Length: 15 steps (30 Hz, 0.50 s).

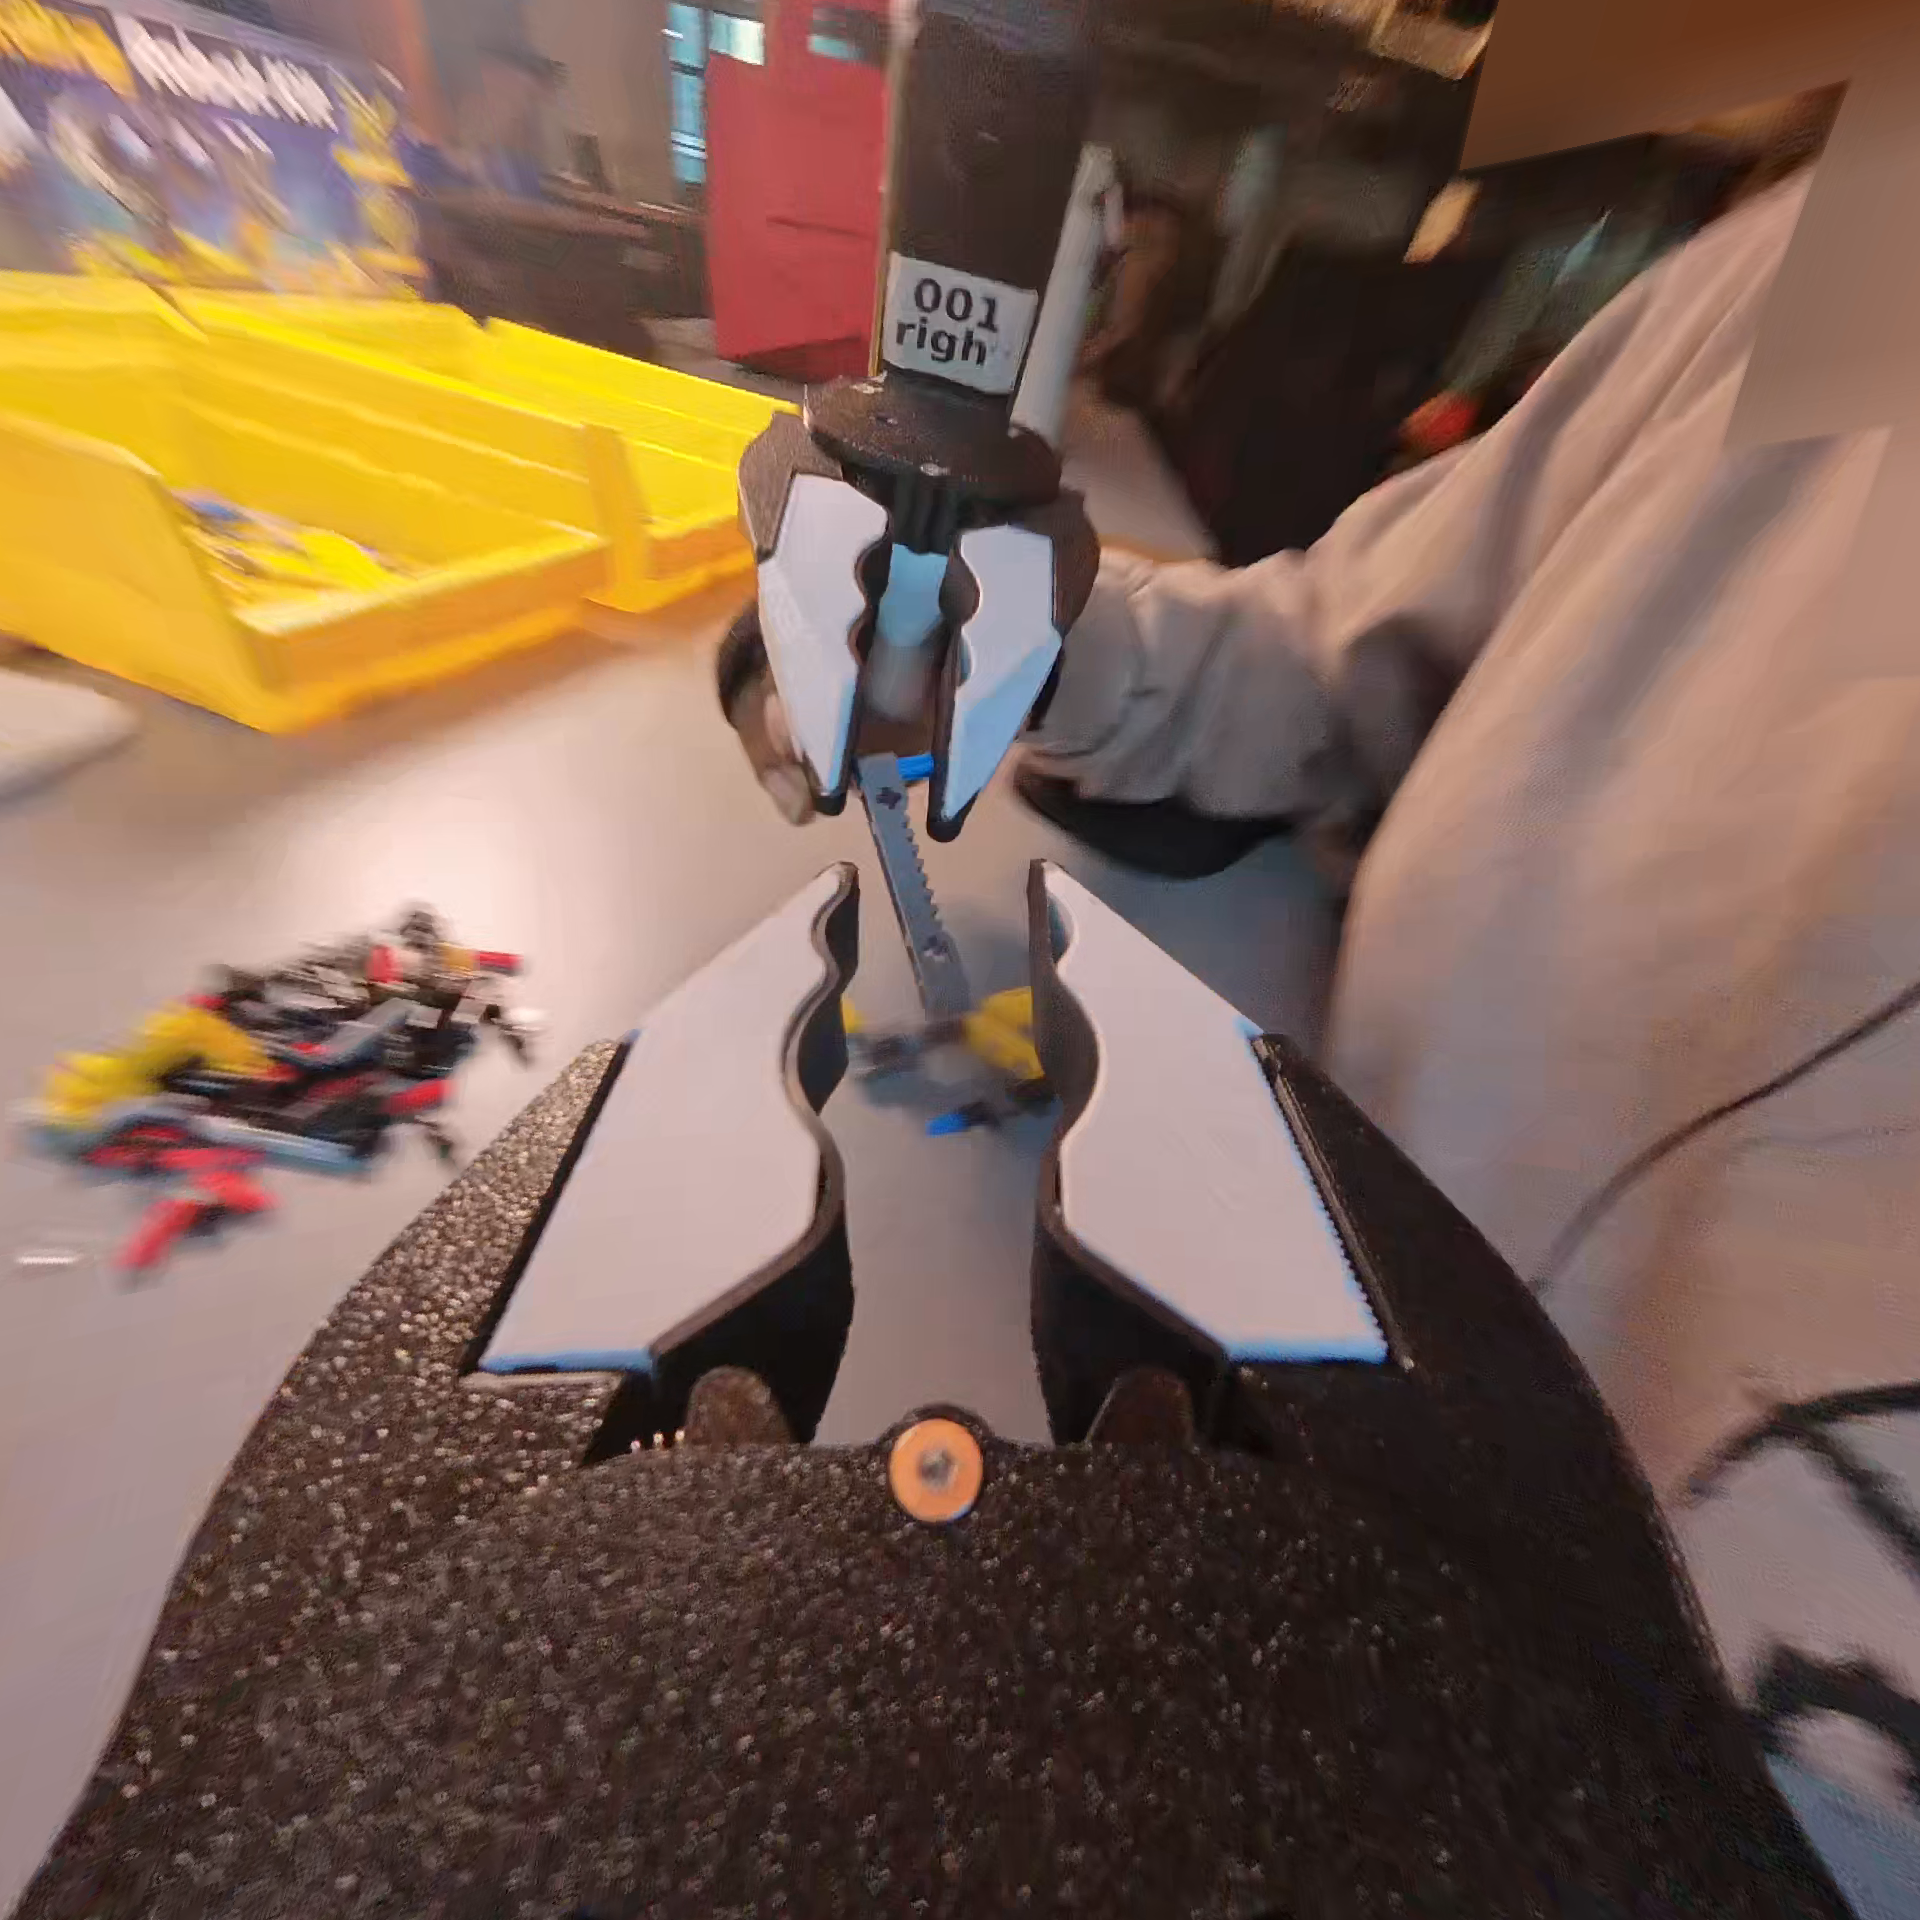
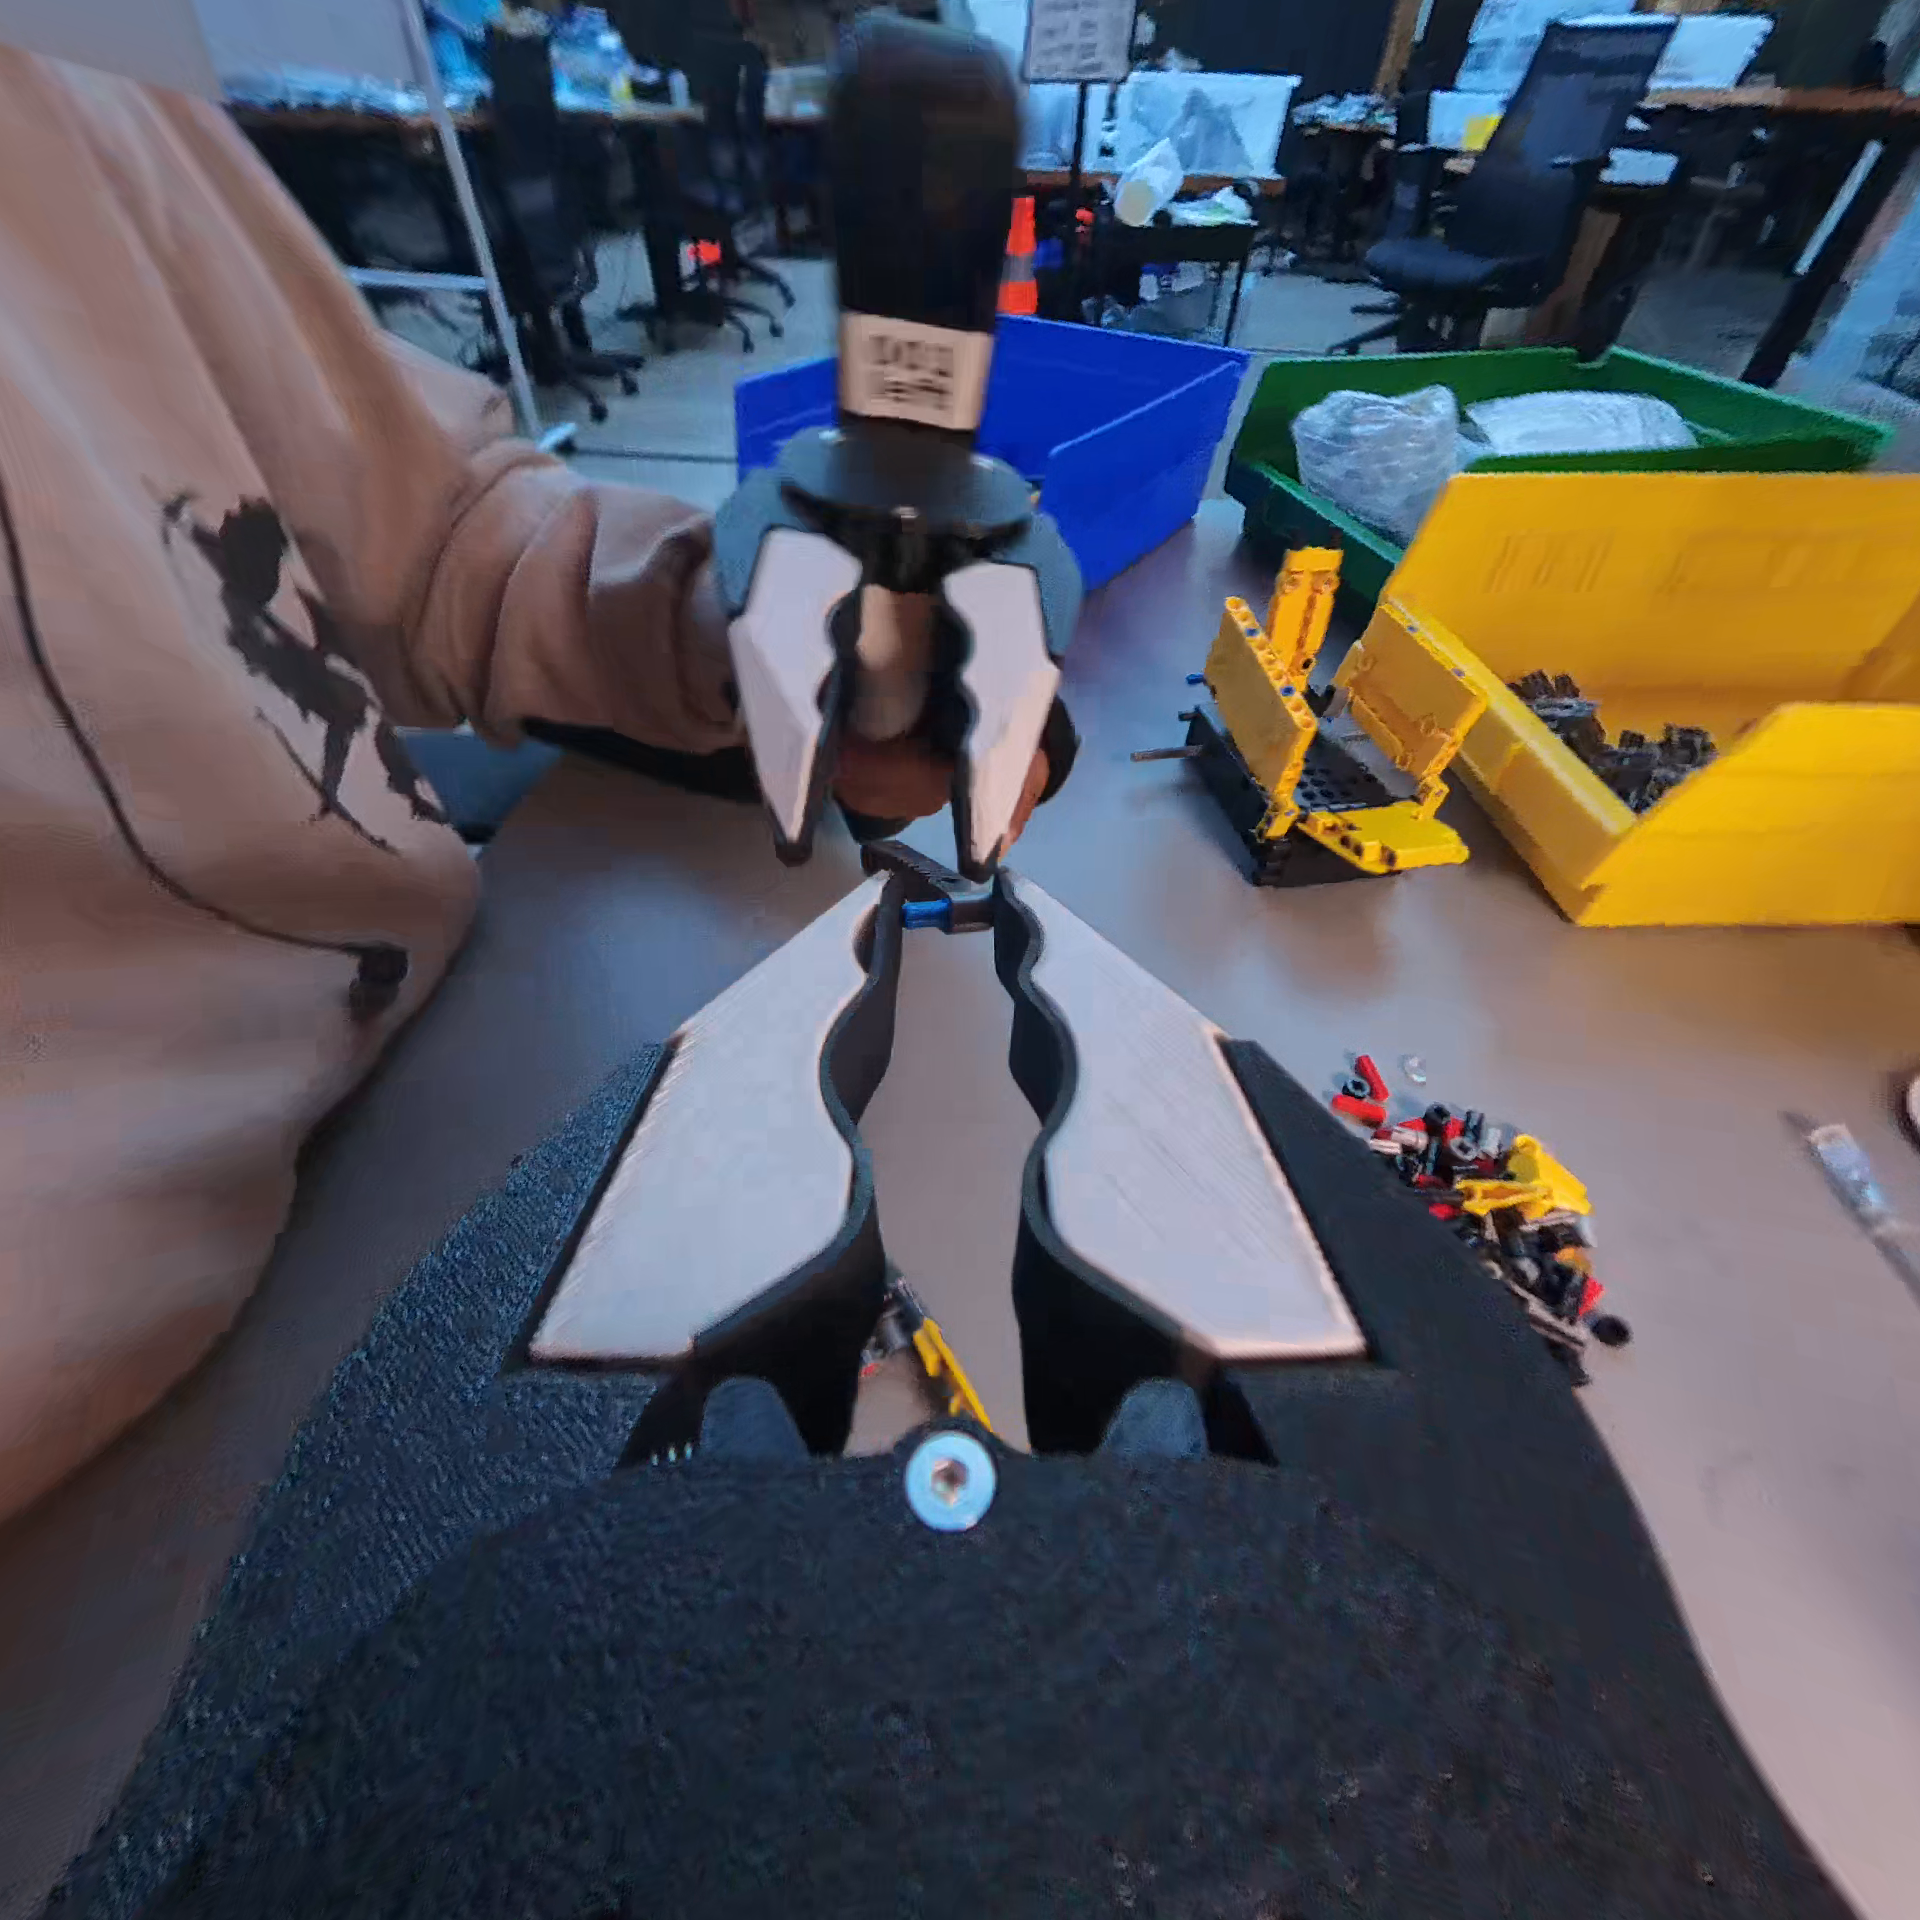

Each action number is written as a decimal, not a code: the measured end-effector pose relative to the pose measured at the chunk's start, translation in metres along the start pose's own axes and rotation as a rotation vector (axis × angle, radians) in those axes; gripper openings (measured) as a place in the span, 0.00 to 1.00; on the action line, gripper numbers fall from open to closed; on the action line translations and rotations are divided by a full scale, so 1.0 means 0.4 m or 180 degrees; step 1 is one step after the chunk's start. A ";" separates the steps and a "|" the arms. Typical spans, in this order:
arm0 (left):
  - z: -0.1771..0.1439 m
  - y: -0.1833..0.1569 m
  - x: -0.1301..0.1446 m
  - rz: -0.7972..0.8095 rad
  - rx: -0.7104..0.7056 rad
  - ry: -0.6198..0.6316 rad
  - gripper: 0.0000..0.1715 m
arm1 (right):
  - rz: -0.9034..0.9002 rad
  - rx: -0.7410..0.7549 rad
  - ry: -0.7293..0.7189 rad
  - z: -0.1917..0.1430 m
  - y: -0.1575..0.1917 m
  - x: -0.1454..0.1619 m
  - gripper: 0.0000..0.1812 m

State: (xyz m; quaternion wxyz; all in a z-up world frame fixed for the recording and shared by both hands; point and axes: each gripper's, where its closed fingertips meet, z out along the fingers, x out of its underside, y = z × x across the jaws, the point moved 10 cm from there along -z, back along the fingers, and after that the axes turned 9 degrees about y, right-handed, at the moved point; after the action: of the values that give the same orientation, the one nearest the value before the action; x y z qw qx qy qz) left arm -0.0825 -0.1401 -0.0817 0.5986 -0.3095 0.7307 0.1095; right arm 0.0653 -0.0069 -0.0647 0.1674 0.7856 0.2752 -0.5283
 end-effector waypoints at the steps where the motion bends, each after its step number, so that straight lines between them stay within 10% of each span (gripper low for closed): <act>1: 0.000 0.011 0.002 -0.0399 0.0367 -0.0057 0.19 | -0.0206 -0.0036 0.0024 -0.004 0.013 -0.007 0.09; 7: 0.047 -0.022 0.016 -0.0548 0.1278 0.0247 0.06 | -0.0872 -0.0303 0.0155 0.004 0.090 -0.041 0.09; 15: 0.031 -0.009 -0.007 -0.0208 0.0547 0.0037 0.05 | -0.0575 0.0052 -0.0134 -0.009 0.069 -0.056 0.10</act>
State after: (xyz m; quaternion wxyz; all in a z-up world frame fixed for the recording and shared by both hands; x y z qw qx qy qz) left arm -0.0700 -0.1355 -0.0815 0.6219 -0.2813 0.7303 0.0250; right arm 0.0783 -0.0323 -0.0435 0.1184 0.7476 0.3371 -0.5599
